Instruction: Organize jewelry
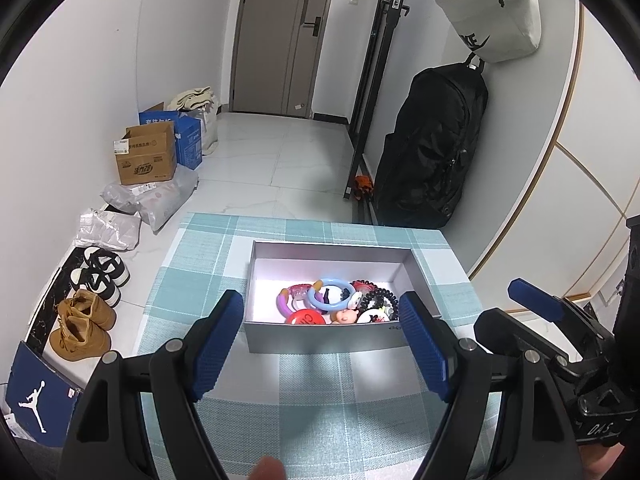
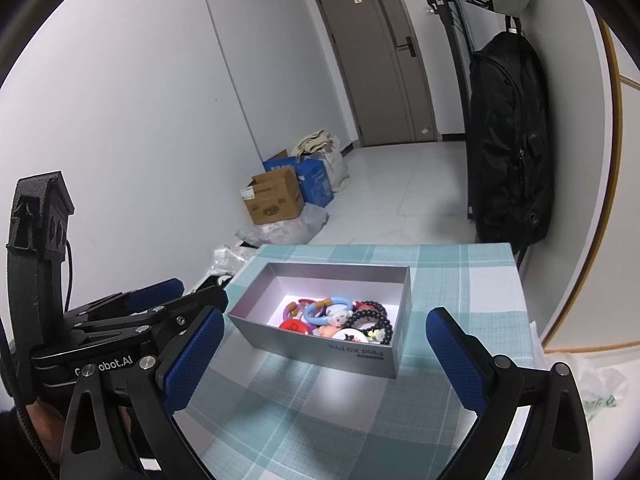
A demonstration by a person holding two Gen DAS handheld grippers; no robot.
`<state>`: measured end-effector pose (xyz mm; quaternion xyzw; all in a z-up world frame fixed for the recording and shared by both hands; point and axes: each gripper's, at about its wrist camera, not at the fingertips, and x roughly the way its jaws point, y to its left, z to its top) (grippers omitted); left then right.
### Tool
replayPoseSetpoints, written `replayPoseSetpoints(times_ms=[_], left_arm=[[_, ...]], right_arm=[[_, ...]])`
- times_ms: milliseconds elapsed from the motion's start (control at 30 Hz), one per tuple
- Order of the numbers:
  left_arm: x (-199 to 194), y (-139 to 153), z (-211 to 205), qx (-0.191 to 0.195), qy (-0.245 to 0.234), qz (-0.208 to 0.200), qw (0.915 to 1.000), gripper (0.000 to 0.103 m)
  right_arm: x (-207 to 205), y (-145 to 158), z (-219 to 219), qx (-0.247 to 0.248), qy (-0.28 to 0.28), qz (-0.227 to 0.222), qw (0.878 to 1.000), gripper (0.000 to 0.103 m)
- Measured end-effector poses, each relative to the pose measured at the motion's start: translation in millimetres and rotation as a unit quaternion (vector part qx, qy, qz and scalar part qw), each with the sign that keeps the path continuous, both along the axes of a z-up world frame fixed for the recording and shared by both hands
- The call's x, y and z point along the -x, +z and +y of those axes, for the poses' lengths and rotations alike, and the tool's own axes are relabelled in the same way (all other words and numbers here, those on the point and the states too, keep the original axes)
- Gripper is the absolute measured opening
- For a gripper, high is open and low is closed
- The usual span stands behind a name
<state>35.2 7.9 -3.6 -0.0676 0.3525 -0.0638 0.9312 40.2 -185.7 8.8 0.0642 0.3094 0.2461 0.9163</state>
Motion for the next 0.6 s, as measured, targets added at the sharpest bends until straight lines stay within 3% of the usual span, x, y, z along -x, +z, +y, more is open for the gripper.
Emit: replayPoseSetpoints(times_ms=[600], left_arm=[[-1.3,-0.7,0.8,0.002,0.001,-0.004,1.0000,0.076]], right_arm=[[-0.4,0.0,-0.6,0.002,0.001,-0.001,1.000,0.102]])
